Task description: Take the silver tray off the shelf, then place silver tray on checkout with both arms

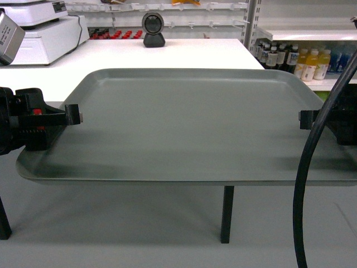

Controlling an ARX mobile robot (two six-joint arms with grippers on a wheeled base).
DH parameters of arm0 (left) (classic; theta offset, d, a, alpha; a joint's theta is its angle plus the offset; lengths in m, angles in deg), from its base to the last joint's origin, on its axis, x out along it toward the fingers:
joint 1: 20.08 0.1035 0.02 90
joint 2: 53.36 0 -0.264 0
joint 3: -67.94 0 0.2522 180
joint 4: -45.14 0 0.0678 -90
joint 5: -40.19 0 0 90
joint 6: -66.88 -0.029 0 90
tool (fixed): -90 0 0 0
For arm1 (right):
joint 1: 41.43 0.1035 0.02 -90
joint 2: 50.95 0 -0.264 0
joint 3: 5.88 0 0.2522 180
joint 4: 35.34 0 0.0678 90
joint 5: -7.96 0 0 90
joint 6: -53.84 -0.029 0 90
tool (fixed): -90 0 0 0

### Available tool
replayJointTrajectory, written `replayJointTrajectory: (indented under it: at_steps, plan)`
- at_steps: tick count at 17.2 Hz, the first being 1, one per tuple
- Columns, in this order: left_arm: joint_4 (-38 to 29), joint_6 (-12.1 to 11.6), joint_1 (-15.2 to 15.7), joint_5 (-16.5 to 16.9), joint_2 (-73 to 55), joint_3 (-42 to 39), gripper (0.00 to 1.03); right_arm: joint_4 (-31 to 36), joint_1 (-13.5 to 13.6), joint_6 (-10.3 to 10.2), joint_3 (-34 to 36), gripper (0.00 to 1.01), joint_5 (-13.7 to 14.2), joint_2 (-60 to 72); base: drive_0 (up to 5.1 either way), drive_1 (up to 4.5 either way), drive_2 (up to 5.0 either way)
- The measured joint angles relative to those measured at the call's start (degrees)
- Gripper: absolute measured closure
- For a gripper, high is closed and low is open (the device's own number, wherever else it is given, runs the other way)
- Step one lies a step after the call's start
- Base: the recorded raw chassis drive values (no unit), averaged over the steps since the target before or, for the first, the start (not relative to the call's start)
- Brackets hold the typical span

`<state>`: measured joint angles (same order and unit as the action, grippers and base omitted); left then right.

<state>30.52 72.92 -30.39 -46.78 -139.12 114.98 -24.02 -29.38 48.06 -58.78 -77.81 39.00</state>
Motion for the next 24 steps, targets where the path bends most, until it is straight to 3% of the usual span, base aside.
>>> replayJointTrajectory:
  at_steps: [6, 24]
  plan:
    - [0.0, 0.0, 0.0, 0.0, 0.0, 0.0, 0.99, 0.0, 0.0, 0.0, 0.0, 0.98, 0.0, 0.0, -4.6, 2.34, 2.3]
    - [0.2, -0.1, 0.2, 0.3, 0.0, -0.1, 0.99, -0.1, 0.3, 0.0, 0.0, 0.98, 0.1, 0.0, 0.0, 0.0, 0.0]
